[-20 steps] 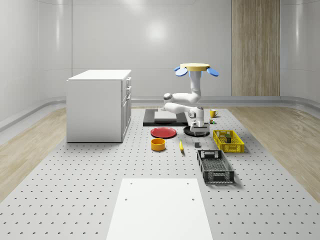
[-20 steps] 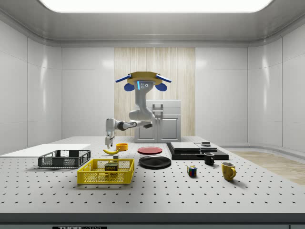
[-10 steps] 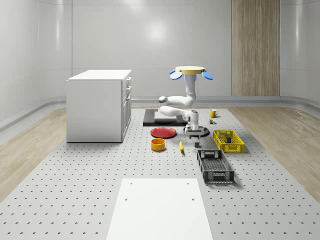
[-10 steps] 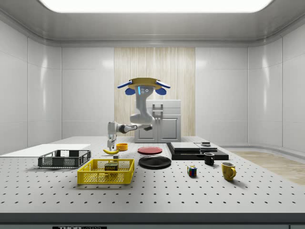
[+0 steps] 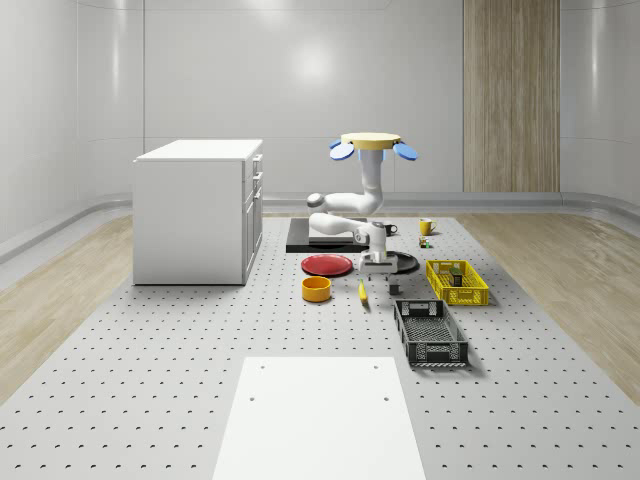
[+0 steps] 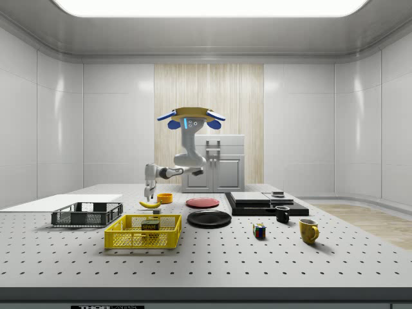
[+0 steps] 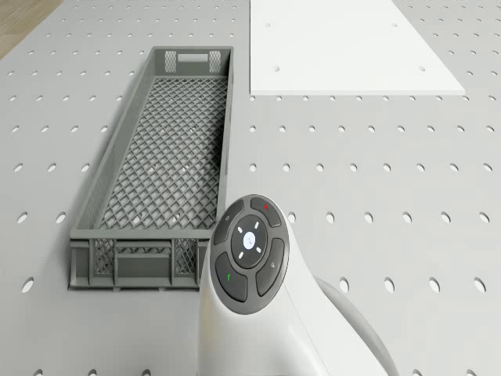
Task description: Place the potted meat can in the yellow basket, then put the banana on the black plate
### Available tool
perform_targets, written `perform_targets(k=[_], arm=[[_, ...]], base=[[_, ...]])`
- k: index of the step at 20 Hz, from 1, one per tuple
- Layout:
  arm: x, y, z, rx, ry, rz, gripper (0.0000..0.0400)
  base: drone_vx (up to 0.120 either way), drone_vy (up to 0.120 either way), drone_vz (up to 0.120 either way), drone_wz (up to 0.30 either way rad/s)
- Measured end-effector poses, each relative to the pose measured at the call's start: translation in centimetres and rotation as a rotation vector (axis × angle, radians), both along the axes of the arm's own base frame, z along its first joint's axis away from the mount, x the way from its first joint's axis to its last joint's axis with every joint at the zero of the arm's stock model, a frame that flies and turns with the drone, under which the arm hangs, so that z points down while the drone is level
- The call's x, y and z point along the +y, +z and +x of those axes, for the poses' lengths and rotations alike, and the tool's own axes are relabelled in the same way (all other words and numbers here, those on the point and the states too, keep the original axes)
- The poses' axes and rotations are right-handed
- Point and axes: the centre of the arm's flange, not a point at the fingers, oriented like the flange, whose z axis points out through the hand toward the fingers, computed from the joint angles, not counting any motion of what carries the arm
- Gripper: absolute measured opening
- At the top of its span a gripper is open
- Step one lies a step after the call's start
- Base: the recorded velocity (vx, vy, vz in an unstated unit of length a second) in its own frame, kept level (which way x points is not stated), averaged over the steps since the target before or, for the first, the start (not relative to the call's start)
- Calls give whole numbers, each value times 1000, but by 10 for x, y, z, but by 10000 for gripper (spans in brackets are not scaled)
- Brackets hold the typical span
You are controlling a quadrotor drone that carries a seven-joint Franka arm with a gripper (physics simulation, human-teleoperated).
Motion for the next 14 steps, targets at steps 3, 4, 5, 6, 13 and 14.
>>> perform_targets(k=[3, 4, 5, 6, 13, 14], arm=[[0, 0, 0, 0, 0, 0, 400], [0, 0, 0, 0, 0, 0, 400], [0, 0, 0, 0, 0, 0, 400], [0, 0, 0, 0, 0, 0, 400], [0, 3, 0, 0, 0, 0, 400], [0, 6, 0, 0, 0, 0, 400]], base=[[0, -120, 0, 0], [0, -120, 0, 0], [0, -120, 0, 0], [0, -120, 0, 0], [0, -74, 0, 0], [0, 0, 0, 0]])
